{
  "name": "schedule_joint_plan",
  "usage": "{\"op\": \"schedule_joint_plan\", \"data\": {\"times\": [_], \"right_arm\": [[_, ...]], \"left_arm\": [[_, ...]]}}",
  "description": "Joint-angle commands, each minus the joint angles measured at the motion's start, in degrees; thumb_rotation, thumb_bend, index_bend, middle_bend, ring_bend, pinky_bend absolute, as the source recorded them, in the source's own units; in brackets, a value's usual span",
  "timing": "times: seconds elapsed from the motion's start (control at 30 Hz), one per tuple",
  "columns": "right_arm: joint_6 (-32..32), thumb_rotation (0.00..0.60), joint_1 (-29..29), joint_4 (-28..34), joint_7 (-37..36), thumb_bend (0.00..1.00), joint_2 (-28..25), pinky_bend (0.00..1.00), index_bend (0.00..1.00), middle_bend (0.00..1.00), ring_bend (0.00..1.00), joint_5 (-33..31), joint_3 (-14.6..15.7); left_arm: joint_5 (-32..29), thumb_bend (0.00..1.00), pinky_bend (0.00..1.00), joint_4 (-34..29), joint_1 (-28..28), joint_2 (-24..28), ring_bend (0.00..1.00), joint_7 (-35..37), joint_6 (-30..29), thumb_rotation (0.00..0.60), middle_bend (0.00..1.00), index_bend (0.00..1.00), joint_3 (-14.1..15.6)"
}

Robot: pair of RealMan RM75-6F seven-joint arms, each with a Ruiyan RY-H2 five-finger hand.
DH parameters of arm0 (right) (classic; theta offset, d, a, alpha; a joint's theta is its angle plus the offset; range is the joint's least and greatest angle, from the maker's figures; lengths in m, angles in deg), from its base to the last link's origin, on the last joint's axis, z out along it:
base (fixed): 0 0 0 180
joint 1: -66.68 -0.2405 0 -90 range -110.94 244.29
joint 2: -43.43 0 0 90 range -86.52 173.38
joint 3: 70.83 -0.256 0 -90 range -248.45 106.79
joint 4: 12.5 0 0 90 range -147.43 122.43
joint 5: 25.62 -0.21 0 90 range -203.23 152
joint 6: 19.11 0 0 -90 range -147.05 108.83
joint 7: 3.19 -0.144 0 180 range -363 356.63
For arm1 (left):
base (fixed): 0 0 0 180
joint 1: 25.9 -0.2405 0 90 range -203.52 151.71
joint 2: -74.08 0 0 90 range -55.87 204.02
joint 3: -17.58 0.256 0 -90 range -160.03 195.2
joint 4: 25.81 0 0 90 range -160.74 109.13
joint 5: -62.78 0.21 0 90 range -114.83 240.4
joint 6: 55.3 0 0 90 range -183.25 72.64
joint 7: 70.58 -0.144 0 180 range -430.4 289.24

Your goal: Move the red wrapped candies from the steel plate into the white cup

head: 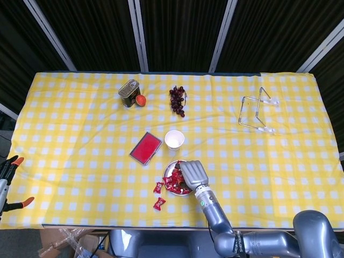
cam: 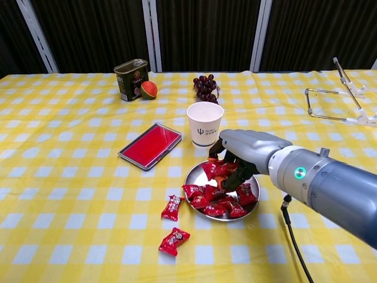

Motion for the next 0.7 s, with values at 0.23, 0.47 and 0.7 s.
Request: {"op": "schedule_joint_plan", "data": {"times": [0.23,0.47,0.7], "right_arm": [[1.1,0.600,0.2,2.4,-0.3,0.60,-1.6,1.00,0.78,0.78,0.91,0.9,-1.1],[1.7,0.600,-0.9,3.8,0.7,0.60,-2.9,1.00,0.78,0.78,0.91,1.0,-3.3],[1.0,0.600,-4.2,2.7,2.4,0.60,-3.3,1.00,0.78,0.78,0.91,-0.6,-7.6]], "left_arm": [[0.0,0.02,0.00,-0.1,-0.1,0.0,0.00,-0.1,-0.2,0.600,0.00,0.00,0.0],[0.0,0.02,0.00,-0.1,0.0,0.0,0.00,0.1,-0.1,0.600,0.00,0.00,0.0],[0.0,0.02,0.00,0.3,0.0,0.0,0.00,0.3,-0.2,0.600,0.00,0.00,-0.2]]}}
